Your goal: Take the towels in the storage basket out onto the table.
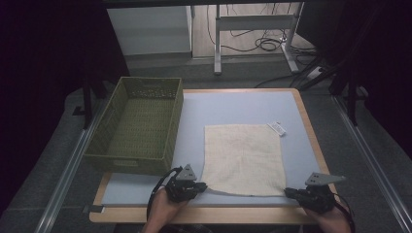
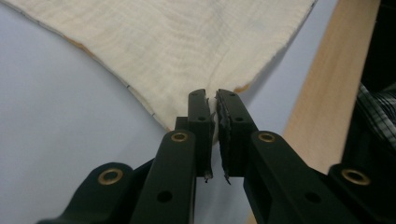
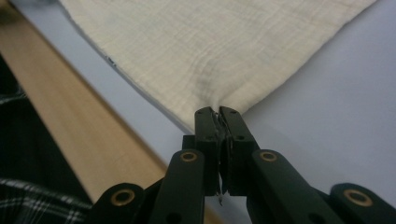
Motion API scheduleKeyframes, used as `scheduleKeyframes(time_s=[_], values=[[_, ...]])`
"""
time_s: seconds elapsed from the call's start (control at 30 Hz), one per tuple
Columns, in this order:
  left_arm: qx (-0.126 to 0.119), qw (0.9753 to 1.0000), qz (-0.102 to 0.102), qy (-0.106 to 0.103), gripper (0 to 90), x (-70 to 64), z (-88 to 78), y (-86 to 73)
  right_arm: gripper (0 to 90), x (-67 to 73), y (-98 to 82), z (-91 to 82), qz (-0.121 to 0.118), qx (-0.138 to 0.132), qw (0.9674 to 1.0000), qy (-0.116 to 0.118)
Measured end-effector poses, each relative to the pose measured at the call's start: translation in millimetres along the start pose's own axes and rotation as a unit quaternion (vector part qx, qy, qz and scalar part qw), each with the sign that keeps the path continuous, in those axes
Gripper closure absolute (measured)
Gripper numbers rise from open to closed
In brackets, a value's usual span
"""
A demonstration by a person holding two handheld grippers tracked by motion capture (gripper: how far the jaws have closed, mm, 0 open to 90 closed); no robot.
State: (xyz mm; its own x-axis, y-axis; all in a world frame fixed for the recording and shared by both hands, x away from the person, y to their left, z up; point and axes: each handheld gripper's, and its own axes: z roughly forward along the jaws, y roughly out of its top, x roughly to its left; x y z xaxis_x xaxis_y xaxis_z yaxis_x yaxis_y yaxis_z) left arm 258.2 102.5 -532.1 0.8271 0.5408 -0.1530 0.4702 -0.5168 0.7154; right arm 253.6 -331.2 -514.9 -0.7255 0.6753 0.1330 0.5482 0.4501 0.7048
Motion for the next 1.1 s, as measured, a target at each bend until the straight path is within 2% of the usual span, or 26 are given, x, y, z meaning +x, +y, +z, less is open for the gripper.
scheduleKeyframes(time_s=[0.07,0.1,0.13,0.17,0.2,0.3,0.37,0.4,0.47,0.5,0.57,0.6,0.7,0.73,0.77,0.8,0.83,0.87,0.9,0.93,0.97,1.0,1.1], values=[[-0.001,1.0000,-0.009,-0.003,80.3,-2.5,-3.6,-4.7,84.4,6.8,-3.6,-1.2,-0.004,0.005,1.0000,0.006],[-0.001,1.0000,-0.009,-0.003,74.3,-2.5,-3.6,-4.7,84.4,6.8,-3.6,-1.2,-0.004,0.005,1.0000,0.006],[-0.012,0.9998,-0.010,0.009,64.5,-1.7,-6.1,-4.0,80.2,7.1,-2.6,-4.1,-0.006,0.001,1.0000,0.001],[-0.012,0.9998,-0.010,0.009,57.1,-1.7,-6.1,-4.0,80.2,7.1,-2.6,-4.1,-0.006,0.001,1.0000,0.001],[-0.016,0.9997,-0.011,0.018,57.1,-0.3,-7.8,-2.5,77.8,5.4,-1.2,-6.1,-0.006,-0.004,1.0000,-0.002],[-0.037,0.9986,-0.026,0.028,46.0,6.7,-10.8,3.7,71.2,-3.3,5.6,-10.4,0.003,-0.019,0.9998,-0.010],[-0.041,0.9981,-0.031,0.035,41.5,11.6,-7.8,9.5,67.9,-9.5,10.4,-9.3,0.003,-0.023,0.9995,-0.021],[-0.040,0.9976,-0.035,0.045,38.7,17.1,-1.3,15.7,65.0,-15.9,14.8,-7.0,0.007,-0.026,0.9994,-0.022],[-0.039,0.9973,-0.036,0.050,37.7,20.4,2.4,18.8,63.6,-19.4,17.7,-5.1,0.010,-0.026,0.9994,-0.023],[-0.039,0.9971,-0.038,0.054,37.5,23.9,6.2,21.9,62.0,-26.3,24.0,-0.4,0.010,-0.027,0.9990,-0.036],[-0.039,0.9965,-0.042,0.060,37.4,31.9,13.6,28.5,60.9,-30.2,27.4,1.9,0.013,-0.028,0.9988,-0.037],[-0.039,0.9962,-0.044,0.065,37.0,39.3,20.4,35.6,59.0,-38.7,34.7,7.0,0.023,-0.031,0.9987,-0.033],[-0.037,0.9958,-0.044,0.072,35.9,46.3,26.8,43.3,56.5,-46.6,41.9,12.7,0.027,-0.032,0.9985,-0.035],[-0.038,0.9954,-0.045,0.076,35.6,53.1,32.3,51.1,52.1,-54.0,48.5,18.8,0.033,-0.034,0.9981,-0.039],[-0.038,0.9954,-0.045,0.076,34.7,53.1,32.3,51.1,50.4,-57.5,51.5,21.9,0.034,-0.035,0.9979,-0.042],[-0.035,0.9947,-0.041,0.088,34.2,60.6,37.2,58.8,47.9,-60.6,54.5,24.4,0.033,-0.036,0.9978,-0.045],[-0.035,0.9947,-0.041,0.088,33.9,60.6,37.2,58.8,47.9,-60.6,54.5,24.4,0.033,-0.036,0.9978,-0.045],[-0.036,0.9938,-0.040,0.097,33.4,69.5,41.4,65.9,44.4,-66.1,60.4,29.3,0.028,-0.037,0.9975,-0.053],[-0.036,0.9938,-0.040,0.097,33.0,69.5,41.4,65.9,44.4,-66.1,60.4,29.3,0.028,-0.037,0.9975,-0.053],[-0.035,0.9931,-0.043,0.103,32.4,78.0,45.0,73.0,42.2,-70.7,66.0,33.3,0.023,-0.037,0.9970,-0.063],[-0.035,0.9931,-0.043,0.103,32.2,78.0,45.0,73.0,41.3,-73.0,69.0,35.3,0.020,-0.035,0.9965,-0.073],[-0.033,0.9928,-0.047,0.105,31.8,84.9,48.6,80.1,41.2,-75.3,71.8,37.0,0.016,-0.033,0.9957,-0.085],[-0.031,0.9924,-0.045,0.110,31.5,90.4,51.6,87.3,41.3,-81.8,77.5,40.5,0.015,-0.030,0.9954,-0.089]])
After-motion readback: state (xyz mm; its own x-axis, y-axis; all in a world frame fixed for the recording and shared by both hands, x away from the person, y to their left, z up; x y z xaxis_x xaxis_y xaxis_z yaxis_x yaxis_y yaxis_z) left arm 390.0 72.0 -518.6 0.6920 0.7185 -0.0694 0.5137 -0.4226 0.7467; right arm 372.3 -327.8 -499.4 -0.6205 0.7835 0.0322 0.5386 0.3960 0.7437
